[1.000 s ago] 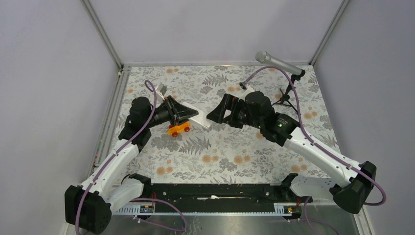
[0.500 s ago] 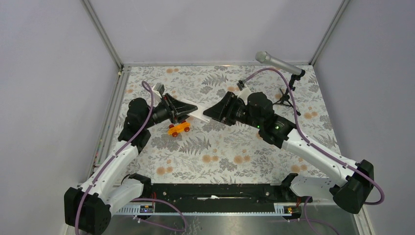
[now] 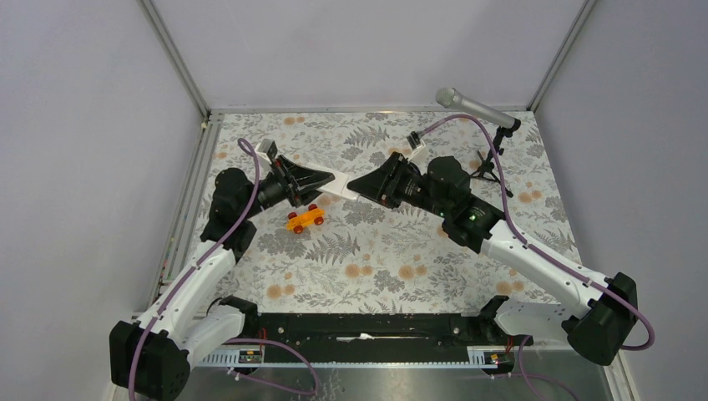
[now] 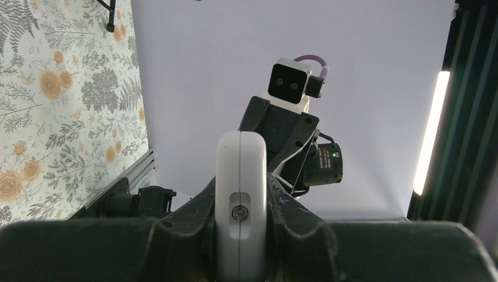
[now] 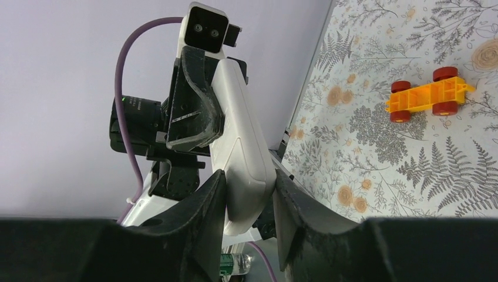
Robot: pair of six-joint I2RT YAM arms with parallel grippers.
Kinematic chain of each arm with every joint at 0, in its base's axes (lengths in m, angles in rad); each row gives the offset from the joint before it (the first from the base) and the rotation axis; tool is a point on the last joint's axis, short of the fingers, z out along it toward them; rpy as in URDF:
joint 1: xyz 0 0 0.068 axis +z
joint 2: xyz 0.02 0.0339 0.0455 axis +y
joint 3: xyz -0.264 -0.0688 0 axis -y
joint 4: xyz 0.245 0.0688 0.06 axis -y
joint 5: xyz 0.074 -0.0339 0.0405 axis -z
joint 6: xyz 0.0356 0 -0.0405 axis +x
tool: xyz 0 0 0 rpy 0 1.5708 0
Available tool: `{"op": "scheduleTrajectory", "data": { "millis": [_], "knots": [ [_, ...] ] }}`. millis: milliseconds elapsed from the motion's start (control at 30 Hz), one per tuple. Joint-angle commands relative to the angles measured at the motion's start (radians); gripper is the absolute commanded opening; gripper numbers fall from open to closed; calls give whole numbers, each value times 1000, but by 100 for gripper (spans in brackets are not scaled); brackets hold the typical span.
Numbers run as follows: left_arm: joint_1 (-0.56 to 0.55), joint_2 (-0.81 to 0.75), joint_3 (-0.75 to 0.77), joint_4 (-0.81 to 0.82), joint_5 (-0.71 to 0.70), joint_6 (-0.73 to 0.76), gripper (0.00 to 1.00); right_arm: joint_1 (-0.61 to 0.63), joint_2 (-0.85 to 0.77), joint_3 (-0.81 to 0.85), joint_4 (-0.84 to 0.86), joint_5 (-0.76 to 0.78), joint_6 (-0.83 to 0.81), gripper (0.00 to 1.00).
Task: Load the batteries into the remote control
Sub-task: Load the battery cover into the remote control.
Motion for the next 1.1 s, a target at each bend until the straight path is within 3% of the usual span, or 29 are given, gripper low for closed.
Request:
{"op": "scheduleTrajectory", "data": {
  "millis": [0, 867, 1067],
  "knots": [
    [2, -3, 13, 124, -11, -69, 0, 0, 8, -12, 29, -41, -27, 36],
    [-121, 47, 89, 245, 8, -48, 0, 0, 222, 54, 186, -144, 20, 40],
    [-103, 33, 109, 128, -2, 38, 0, -7, 194, 71, 140, -121, -20, 41]
  ]
}}
